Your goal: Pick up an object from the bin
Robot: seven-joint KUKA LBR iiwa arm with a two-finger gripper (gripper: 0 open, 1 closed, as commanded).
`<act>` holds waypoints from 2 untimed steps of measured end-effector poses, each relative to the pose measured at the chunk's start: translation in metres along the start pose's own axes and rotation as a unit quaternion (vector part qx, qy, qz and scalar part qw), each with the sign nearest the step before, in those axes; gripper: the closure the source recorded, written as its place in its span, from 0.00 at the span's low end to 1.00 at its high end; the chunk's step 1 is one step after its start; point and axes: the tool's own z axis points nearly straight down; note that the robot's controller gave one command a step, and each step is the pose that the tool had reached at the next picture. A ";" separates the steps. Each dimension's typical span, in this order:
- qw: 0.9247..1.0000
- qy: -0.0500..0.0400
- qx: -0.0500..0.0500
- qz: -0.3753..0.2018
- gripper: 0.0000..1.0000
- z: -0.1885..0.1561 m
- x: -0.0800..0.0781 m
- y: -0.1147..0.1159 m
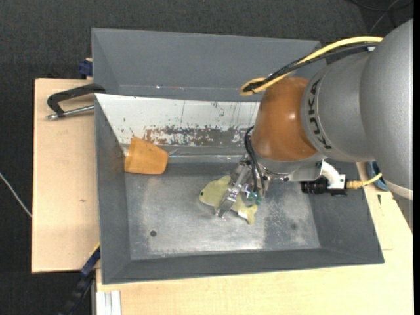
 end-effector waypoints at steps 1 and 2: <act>0.997 0.001 0.000 0.074 0.00 0.034 -0.005 -0.004; 0.997 0.001 0.001 0.073 0.00 0.033 -0.005 -0.003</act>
Offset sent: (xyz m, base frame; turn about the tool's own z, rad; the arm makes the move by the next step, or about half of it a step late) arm 0.0011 -0.0071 -0.0363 0.1501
